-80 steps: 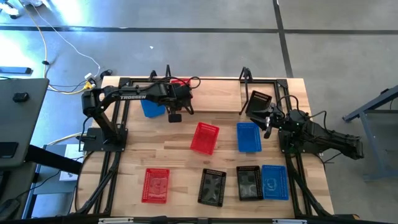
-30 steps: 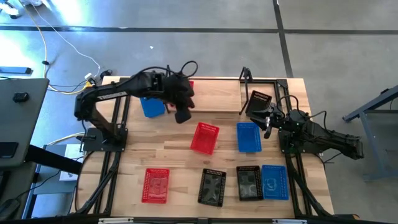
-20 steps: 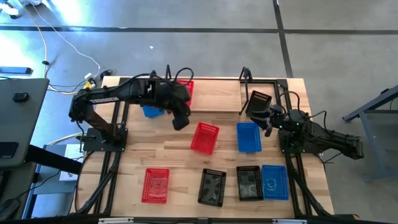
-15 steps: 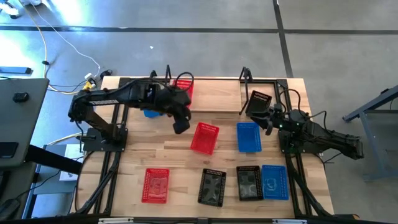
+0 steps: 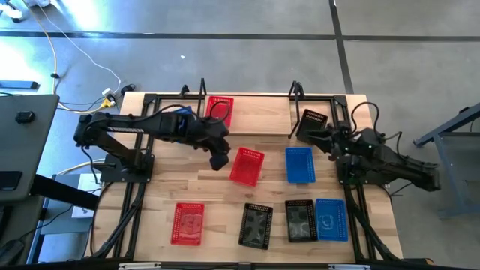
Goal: Stack baskets on shelf by color
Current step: Put the bottom right black bin on the shelf
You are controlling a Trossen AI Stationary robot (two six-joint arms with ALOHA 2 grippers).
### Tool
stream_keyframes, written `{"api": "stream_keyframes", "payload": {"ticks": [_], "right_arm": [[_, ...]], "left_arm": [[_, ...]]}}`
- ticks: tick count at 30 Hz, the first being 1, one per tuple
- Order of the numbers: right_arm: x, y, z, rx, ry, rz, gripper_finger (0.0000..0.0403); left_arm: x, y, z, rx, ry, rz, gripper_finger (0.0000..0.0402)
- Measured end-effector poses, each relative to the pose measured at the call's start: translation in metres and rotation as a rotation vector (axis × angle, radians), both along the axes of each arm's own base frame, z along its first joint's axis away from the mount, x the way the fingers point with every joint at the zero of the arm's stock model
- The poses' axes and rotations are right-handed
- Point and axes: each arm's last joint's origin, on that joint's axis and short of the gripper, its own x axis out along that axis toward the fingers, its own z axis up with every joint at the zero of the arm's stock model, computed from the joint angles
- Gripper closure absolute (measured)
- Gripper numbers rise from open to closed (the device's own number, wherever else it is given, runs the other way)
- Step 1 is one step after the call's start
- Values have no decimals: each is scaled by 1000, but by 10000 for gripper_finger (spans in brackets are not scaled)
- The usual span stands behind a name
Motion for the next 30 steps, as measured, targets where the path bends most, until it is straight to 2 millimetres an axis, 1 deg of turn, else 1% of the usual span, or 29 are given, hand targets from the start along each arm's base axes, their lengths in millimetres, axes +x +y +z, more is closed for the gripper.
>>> {"api": "stream_keyframes", "payload": {"ticks": [2, 4, 8, 10, 13, 15, 18, 23, 26, 30], "right_arm": [[-4, 1, 12, -3, 58, -1, 231], [-8, 3, 23, 5, 131, 1, 231], [-16, 6, 45, 37, 278, 30, 231], [-17, 8, 55, 62, 341, 46, 231], [-15, 10, 68, 118, 434, 82, 231], [-12, 11, 73, 152, 510, 102, 231], [-2, 12, 79, 200, 603, 132, 231], [24, 20, 82, 298, 717, 239, 231], [40, 29, 80, 336, 797, 295, 231], [60, 47, 76, 383, 898, 362, 231]], "left_arm": [[-2, -1, -8, -8, -9, -8, 323], [-4, -1, -12, -18, -53, -21, 323], [-12, 1, -22, -14, -85, -21, 323], [-17, 2, -28, -20, -87, -20, 323], [-26, 5, -30, -39, -109, -27, 323], [-32, 5, -33, -46, -112, -35, 323], [-41, 5, -36, -47, -110, -40, 323], [-53, 3, -31, -21, -135, -64, 323], [-60, 2, -28, -8, -154, -75, 323], [-64, 1, -23, 2, -172, -80, 323]]}}
